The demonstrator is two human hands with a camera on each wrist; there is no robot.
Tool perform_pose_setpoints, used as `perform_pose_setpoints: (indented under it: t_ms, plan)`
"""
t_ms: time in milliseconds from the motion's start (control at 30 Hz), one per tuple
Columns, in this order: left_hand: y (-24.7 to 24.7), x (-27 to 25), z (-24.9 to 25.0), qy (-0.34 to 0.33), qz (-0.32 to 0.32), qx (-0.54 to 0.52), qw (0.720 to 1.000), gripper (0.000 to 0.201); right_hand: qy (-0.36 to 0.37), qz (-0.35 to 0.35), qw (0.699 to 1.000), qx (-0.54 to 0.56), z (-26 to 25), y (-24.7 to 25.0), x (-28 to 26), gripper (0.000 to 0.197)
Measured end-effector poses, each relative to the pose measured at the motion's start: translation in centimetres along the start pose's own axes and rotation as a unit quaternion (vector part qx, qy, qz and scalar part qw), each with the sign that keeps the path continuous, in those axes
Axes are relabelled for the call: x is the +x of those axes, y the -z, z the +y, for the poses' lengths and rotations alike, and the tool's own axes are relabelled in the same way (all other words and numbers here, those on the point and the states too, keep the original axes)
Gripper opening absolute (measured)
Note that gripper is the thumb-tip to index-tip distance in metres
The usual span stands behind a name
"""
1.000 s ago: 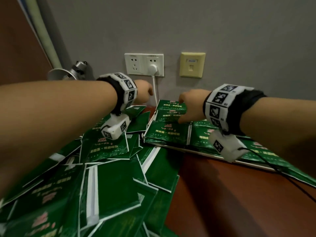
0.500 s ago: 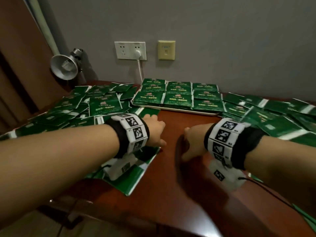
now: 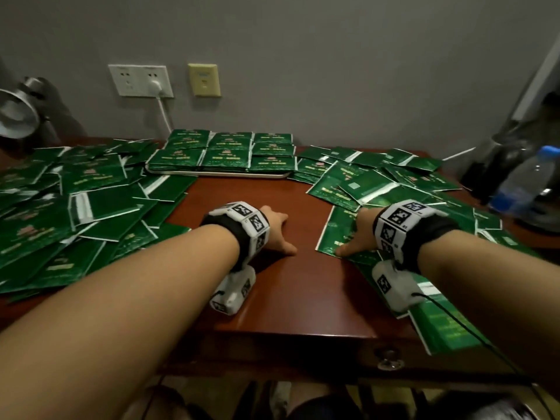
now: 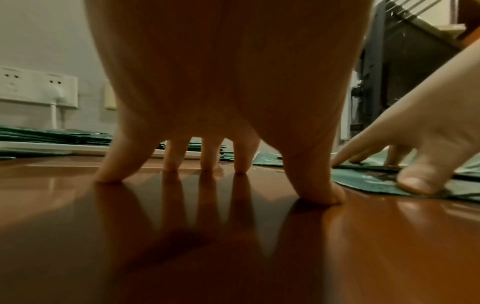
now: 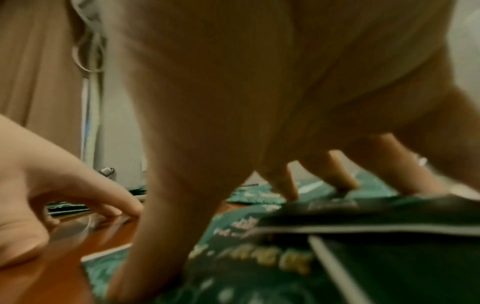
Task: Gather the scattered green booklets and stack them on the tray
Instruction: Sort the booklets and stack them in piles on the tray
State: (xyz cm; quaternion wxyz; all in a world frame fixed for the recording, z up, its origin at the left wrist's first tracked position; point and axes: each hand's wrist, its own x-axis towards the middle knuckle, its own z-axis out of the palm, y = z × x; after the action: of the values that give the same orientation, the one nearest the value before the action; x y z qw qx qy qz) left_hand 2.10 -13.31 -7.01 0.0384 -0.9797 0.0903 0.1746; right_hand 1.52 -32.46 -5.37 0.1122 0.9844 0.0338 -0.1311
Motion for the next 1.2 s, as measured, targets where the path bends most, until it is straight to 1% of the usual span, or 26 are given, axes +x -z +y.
perform_pose_setpoints:
  t_ms: [133, 300, 367, 433, 500, 600, 667, 833, 933, 1033, 1067, 1133, 1167, 1200]
  plan:
    - [0.0, 0.9, -0.2, 0.015, -0.005, 0.002, 1.0, 0.1, 0.032, 0.005, 0.999, 0.004, 0.5, -0.2, 0.1, 0.07]
    - [-0.2, 1.5, -0.2, 0.022, 0.0, -0.006, 1.0, 0.101, 0.119, 0.023, 0.993, 0.006, -0.6, -0.2, 0.2, 0.075]
    - [-0.1, 1.3, -0.1, 0.02, 0.005, -0.017, 1.0, 0.095, 0.165, 0.042, 0.985, 0.02, -1.7, -0.1, 0.1, 0.076]
    - [-0.1, 1.1, 0.0, 0.015, 0.016, -0.034, 0.999, 0.079, 0.209, 0.062, 0.975, 0.036, -2.9, -0.1, -0.1, 0.068]
    - [-0.2, 0.9, -0.1, 0.011, 0.025, -0.047, 0.998, 0.069, 0.226, 0.071, 0.97, 0.046, -3.6, -0.2, -0.1, 0.065]
    - [-0.5, 0.8, -0.3, 0.007, 0.037, -0.069, 0.997, 0.07, 0.222, 0.073, 0.971, 0.051, -3.5, -0.2, 0.0, 0.072]
    - [-0.6, 0.9, -0.4, 0.01, 0.041, -0.07, 0.997, 0.071, 0.213, 0.079, 0.972, 0.065, -3.3, -0.2, -0.1, 0.073]
    - [-0.5, 0.7, -0.4, 0.006, 0.035, -0.065, 0.997, 0.071, 0.191, 0.089, 0.974, 0.079, -3.5, -0.1, -0.3, 0.062]
    - [-0.5, 0.3, -0.5, 0.001, 0.04, -0.066, 0.997, 0.063, 0.179, 0.086, 0.976, 0.09, -3.7, 0.0, -0.6, 0.053]
    - [-0.5, -0.6, -0.9, 0.006, 0.025, -0.144, 0.989, 0.057, 0.17, 0.078, 0.974, 0.132, -3.3, 0.3, -1.1, 0.043]
    - [-0.1, -0.9, -0.9, 0.009, 0.019, -0.18, 0.983, 0.051, 0.164, 0.079, 0.971, 0.155, -3.1, 0.6, -1.3, 0.038]
    - [0.7, -1.3, -1.3, 0.011, 0.022, -0.262, 0.965, 0.04, 0.155, 0.082, 0.962, 0.207, -2.8, 1.2, -1.4, 0.033]
    - [1.0, -1.4, -1.5, 0.01, 0.027, -0.304, 0.952, 0.034, 0.155, 0.086, 0.959, 0.222, -2.8, 1.5, -1.5, 0.032]
    - [1.1, -1.5, -1.6, 0.011, 0.035, -0.358, 0.933, 0.027, 0.159, 0.091, 0.956, 0.231, -3.0, 1.7, -1.6, 0.031]
